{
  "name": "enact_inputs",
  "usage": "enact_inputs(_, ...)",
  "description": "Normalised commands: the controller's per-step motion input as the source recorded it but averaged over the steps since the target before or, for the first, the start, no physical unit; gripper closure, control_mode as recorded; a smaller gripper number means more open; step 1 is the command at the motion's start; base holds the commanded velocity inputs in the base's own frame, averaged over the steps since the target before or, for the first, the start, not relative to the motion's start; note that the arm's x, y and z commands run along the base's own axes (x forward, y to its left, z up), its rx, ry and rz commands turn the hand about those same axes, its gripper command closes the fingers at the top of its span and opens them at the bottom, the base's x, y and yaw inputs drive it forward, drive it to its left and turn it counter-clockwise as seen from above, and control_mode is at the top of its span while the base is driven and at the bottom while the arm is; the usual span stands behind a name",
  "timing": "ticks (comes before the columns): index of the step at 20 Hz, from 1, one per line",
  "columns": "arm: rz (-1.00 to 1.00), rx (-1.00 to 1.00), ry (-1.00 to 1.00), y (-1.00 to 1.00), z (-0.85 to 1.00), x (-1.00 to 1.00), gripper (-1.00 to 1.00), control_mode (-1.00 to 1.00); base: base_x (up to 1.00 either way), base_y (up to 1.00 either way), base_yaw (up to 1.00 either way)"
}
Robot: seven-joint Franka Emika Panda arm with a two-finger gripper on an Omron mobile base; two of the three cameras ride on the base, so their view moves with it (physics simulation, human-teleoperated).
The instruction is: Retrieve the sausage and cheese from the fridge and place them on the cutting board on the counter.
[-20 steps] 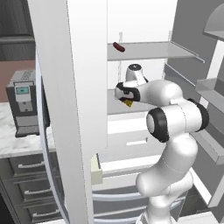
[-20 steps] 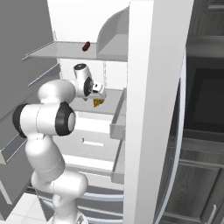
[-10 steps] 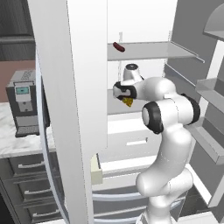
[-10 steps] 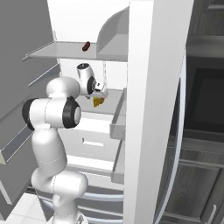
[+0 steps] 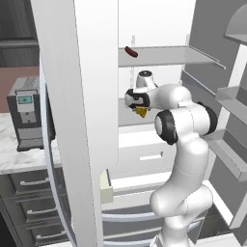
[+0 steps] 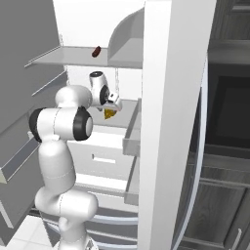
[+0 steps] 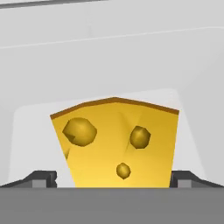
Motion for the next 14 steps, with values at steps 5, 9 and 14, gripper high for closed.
enact_inputs(5, -0.05, 0.05, 0.00, -0.04, -0.21, 0.00, -1.00, -1.00, 0.00, 0.00, 0.00)
enact_inputs(9, -0.06, 0.01, 0.00, 0.00, -0.29, 0.00, 1.00, -1.00, 0.00, 0.00, 0.00)
enact_inputs(14, -0.03, 0.00, 0.00, -0.04, -0.01, 0.00, 1.00, -1.00, 0.00, 0.00, 0.00)
